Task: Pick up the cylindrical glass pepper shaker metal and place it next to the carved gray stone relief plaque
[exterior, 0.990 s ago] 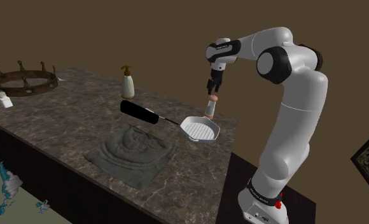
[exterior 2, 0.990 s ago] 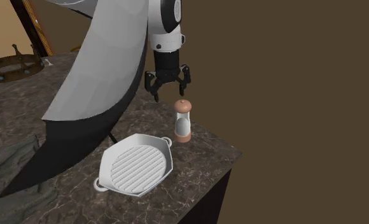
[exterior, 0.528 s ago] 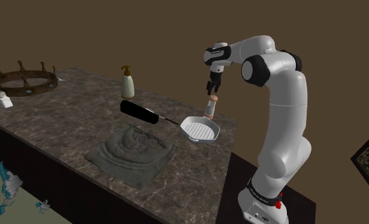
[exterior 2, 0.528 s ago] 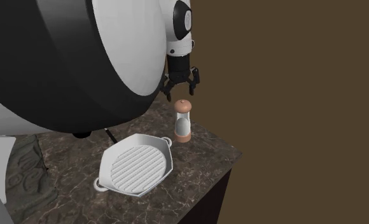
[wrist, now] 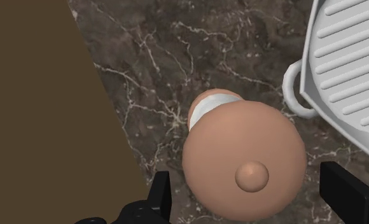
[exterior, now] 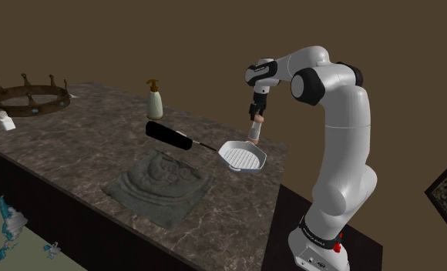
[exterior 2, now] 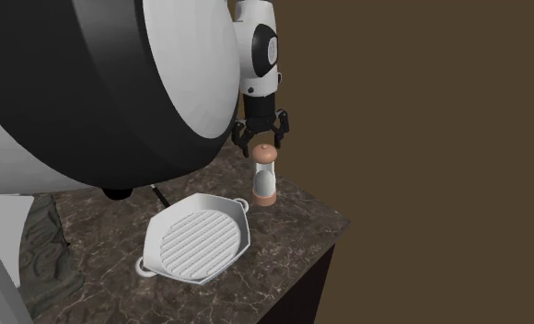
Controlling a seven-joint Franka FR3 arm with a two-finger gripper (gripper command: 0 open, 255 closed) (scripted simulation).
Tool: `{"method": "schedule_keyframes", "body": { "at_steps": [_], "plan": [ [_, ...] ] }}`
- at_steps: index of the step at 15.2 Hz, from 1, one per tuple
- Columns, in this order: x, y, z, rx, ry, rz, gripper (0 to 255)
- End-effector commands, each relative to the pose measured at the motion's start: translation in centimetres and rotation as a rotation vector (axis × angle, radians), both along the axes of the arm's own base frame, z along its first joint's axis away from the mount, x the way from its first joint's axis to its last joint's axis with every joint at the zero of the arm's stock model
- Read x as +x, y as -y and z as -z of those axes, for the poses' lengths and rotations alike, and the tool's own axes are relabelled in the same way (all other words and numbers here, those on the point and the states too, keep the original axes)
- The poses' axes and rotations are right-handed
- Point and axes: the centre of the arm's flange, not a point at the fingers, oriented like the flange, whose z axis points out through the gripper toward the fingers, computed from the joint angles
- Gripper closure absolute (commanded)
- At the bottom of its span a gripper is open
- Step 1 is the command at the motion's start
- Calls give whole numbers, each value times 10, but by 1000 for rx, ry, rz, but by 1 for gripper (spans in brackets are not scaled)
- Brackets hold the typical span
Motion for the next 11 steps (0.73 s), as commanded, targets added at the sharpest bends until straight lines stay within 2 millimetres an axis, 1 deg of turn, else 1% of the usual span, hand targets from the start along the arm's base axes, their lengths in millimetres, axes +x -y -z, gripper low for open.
{"method": "schedule_keyframes", "body": {
  "at_steps": [1, 5, 6, 11],
  "plan": [
    [0, 0, 1, 0, 0, 0, 0],
    [0, 0, 1, 0, 0, 0, 0],
    [0, 0, 1, 0, 0, 0, 255],
    [0, 0, 1, 0, 0, 0, 255]
  ]
}}
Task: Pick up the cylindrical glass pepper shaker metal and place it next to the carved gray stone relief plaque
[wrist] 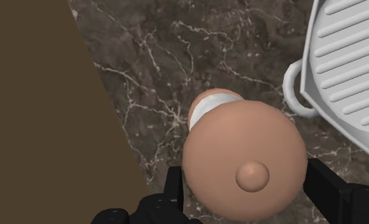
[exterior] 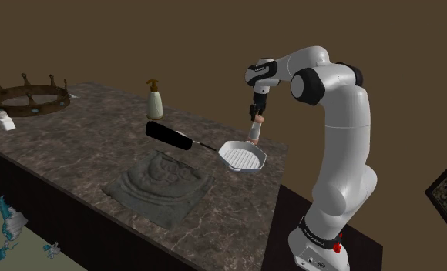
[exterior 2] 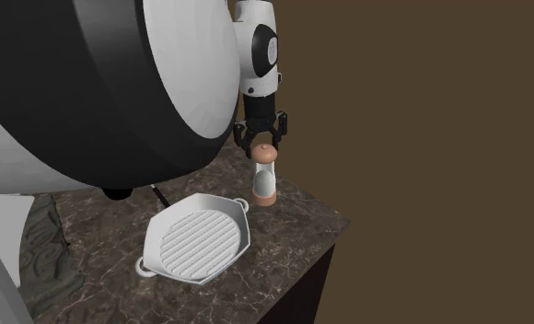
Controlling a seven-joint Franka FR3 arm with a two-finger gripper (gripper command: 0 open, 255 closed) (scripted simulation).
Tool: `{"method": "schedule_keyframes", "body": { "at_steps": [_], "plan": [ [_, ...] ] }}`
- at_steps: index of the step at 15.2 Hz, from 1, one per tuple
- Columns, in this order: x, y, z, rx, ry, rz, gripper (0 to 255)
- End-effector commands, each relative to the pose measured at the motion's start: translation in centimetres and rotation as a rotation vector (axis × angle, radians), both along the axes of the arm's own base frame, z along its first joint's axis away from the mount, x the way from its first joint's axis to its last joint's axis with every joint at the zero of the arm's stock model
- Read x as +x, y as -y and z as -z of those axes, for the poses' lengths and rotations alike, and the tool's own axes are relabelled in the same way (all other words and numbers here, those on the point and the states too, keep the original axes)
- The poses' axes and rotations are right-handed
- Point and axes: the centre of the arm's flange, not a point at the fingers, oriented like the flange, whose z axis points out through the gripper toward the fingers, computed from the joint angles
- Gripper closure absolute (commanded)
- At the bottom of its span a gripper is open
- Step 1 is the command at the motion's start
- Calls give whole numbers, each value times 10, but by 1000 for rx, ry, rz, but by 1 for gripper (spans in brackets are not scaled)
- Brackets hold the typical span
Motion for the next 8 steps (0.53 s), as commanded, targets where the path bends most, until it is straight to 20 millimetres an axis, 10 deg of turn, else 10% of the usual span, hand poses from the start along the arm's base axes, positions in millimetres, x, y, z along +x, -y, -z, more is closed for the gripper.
{"method": "schedule_keyframes", "body": {
  "at_steps": [1, 8],
  "plan": [
    [0, 0, 1, 0, -1, 0, 255],
    [0, 0, -21, 0, -1, 0, 255]
  ]
}}
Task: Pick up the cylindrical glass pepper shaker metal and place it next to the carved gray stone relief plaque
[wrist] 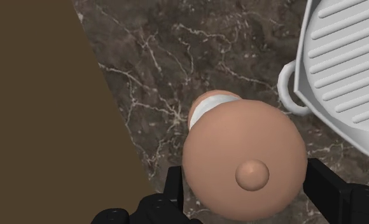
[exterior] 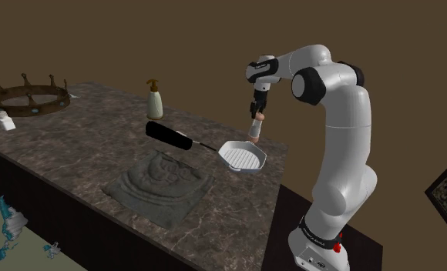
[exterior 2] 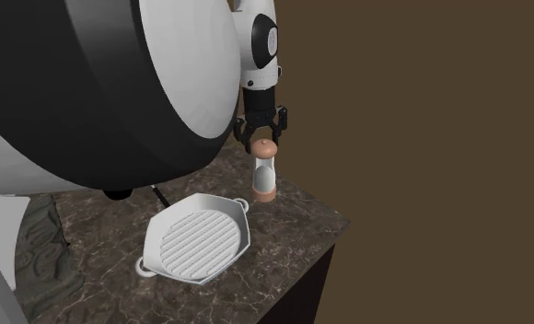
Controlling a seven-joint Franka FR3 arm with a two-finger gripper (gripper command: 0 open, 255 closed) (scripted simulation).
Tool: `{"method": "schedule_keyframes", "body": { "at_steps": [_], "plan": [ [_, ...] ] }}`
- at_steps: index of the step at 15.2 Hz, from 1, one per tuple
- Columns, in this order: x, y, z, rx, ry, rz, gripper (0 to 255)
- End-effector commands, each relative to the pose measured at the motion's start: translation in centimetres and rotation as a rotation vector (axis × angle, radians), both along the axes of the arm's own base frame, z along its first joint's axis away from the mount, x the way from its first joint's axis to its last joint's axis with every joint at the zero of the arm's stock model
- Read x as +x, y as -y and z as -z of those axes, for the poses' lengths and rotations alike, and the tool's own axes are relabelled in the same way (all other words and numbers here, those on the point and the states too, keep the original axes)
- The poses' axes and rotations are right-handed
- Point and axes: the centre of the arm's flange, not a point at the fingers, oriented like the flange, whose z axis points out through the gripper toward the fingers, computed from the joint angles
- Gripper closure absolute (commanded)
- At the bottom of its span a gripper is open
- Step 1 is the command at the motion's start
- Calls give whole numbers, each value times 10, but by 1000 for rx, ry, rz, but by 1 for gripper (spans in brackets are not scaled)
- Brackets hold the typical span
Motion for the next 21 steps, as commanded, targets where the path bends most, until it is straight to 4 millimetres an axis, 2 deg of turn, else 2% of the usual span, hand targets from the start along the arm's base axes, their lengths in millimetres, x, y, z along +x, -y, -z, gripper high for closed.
{"method": "schedule_keyframes", "body": {
  "at_steps": [1, 19, 20, 21],
  "plan": [
    [0, 0, -10, 0, 0, 0, 255],
    [0, 0, -105, 0, 0, 0, 255],
    [0, 0, -106, 0, 0, 0, 255],
    [2, -12, -111, 0, 0, 0, 255]
  ]
}}
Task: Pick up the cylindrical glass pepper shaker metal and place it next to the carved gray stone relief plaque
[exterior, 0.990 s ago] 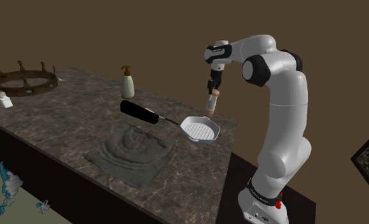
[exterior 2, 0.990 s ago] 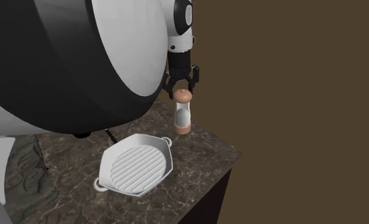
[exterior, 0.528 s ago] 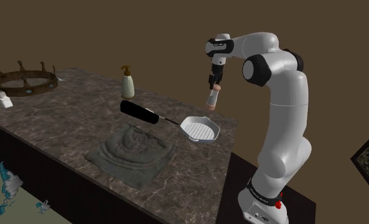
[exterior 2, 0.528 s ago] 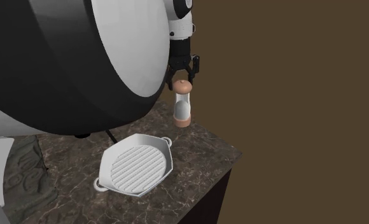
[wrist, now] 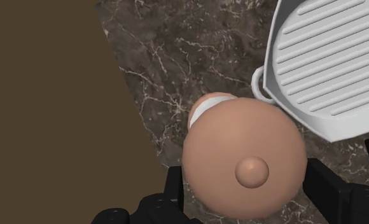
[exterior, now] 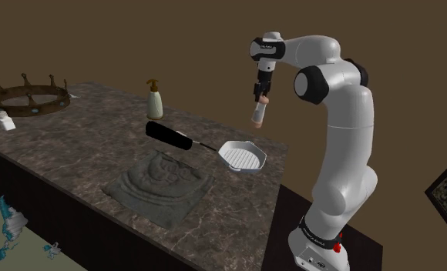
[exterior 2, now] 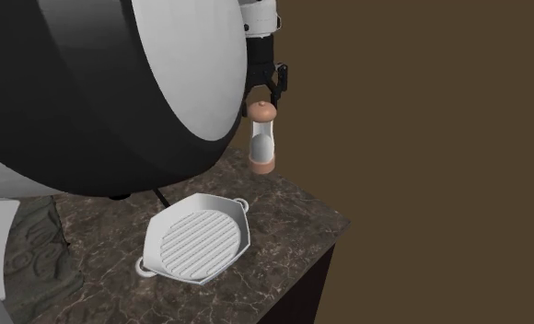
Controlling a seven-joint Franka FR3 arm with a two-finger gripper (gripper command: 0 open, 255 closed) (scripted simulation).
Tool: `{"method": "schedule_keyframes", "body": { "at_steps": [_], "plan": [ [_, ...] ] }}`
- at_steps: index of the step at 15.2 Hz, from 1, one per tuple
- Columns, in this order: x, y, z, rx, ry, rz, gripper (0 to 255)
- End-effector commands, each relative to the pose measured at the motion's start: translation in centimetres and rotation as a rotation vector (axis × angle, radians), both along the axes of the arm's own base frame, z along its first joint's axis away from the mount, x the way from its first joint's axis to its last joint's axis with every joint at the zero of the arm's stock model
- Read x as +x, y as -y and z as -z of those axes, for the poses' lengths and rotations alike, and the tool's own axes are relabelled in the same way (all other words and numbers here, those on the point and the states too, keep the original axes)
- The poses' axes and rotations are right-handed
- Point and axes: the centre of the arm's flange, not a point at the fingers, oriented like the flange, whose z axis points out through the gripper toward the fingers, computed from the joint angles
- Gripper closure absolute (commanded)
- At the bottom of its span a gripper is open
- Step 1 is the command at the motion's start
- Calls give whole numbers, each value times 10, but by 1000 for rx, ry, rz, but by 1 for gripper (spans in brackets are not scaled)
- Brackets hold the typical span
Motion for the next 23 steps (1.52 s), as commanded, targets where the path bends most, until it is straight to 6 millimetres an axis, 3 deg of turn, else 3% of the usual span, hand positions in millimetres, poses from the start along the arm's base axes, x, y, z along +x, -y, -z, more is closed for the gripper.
{"method": "schedule_keyframes", "body": {
  "at_steps": [1, 23],
  "plan": [
    [3, -19, -10, 0, 0, 0, 255],
    [58, -280, -124, 0, 0, 0, 255]
  ]
}}
